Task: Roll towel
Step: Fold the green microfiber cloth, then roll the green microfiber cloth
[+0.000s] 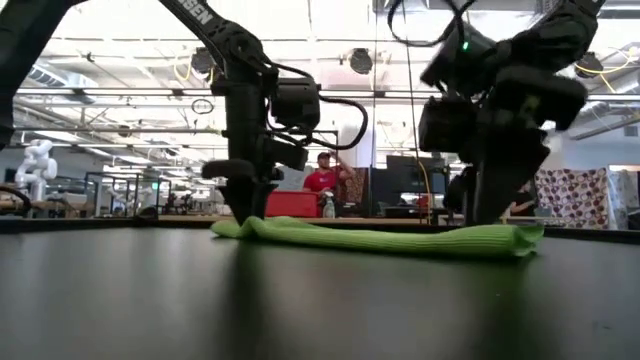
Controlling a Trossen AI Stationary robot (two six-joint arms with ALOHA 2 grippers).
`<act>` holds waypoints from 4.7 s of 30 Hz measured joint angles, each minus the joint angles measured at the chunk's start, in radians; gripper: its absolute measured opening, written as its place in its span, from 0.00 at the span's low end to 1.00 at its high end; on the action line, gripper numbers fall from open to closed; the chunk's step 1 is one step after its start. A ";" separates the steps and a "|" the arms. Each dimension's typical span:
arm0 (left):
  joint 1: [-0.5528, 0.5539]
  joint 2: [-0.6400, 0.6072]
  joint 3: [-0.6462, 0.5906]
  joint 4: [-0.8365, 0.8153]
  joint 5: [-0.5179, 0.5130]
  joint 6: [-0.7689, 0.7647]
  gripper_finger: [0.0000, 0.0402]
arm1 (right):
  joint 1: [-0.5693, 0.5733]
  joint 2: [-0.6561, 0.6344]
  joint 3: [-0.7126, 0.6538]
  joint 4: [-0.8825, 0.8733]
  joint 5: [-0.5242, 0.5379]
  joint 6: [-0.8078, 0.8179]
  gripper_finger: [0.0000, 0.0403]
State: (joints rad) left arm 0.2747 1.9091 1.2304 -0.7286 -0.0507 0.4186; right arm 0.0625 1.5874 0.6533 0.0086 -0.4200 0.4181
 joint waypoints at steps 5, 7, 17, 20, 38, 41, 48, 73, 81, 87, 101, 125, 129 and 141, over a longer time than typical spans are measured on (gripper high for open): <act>0.040 0.000 0.015 0.015 -0.138 0.042 0.42 | 0.053 0.031 0.001 0.210 -0.036 0.099 0.32; 0.047 0.000 0.036 -0.019 -0.166 0.042 0.42 | 0.053 0.013 0.004 0.200 -0.037 0.109 0.32; -0.014 -0.043 0.086 -0.201 -0.004 -0.171 0.42 | -0.015 -0.140 0.006 -0.064 0.183 -0.103 0.32; -0.056 -0.045 0.086 -0.163 0.134 -0.315 0.42 | -0.060 -0.129 0.007 -0.137 0.185 -0.180 0.32; -0.147 0.105 0.091 0.011 0.125 -0.360 0.42 | -0.054 -0.002 0.003 -0.092 0.182 -0.145 0.32; -0.141 0.107 0.090 0.019 0.086 -0.266 0.42 | -0.007 0.004 0.001 -0.042 0.186 -0.083 0.32; -0.104 0.109 0.088 0.048 0.079 -0.089 0.42 | 0.098 0.101 0.005 0.145 0.213 0.102 0.32; -0.117 -0.003 0.095 -0.230 0.057 -0.135 0.42 | 0.201 0.183 0.365 -0.225 0.289 0.015 0.32; -0.222 -0.037 0.024 -0.117 0.215 -0.162 0.42 | 0.199 0.122 0.365 -0.263 0.422 -0.090 0.32; -0.350 -0.037 -0.016 -0.006 0.219 -0.076 0.42 | 0.218 0.163 0.365 -0.227 0.413 -0.132 0.32; -0.523 -0.084 -0.053 0.141 0.150 -0.131 0.42 | 0.358 0.162 0.365 -0.083 0.528 -0.216 0.33; -0.795 -0.149 -0.254 0.335 -0.250 -0.487 0.42 | 0.419 0.257 0.367 0.004 0.685 -0.448 0.42; -0.796 -0.149 -0.293 0.370 -0.243 -0.495 0.42 | 0.410 0.283 0.367 0.055 0.678 -0.456 0.42; -0.795 -0.150 -0.311 0.410 -0.233 -0.477 0.42 | 0.401 0.386 0.387 0.141 0.679 -0.453 0.41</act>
State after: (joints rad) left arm -0.5201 1.7588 0.9199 -0.3185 -0.2840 -0.0580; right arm 0.4637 1.9739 1.0405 0.1497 0.2592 -0.0349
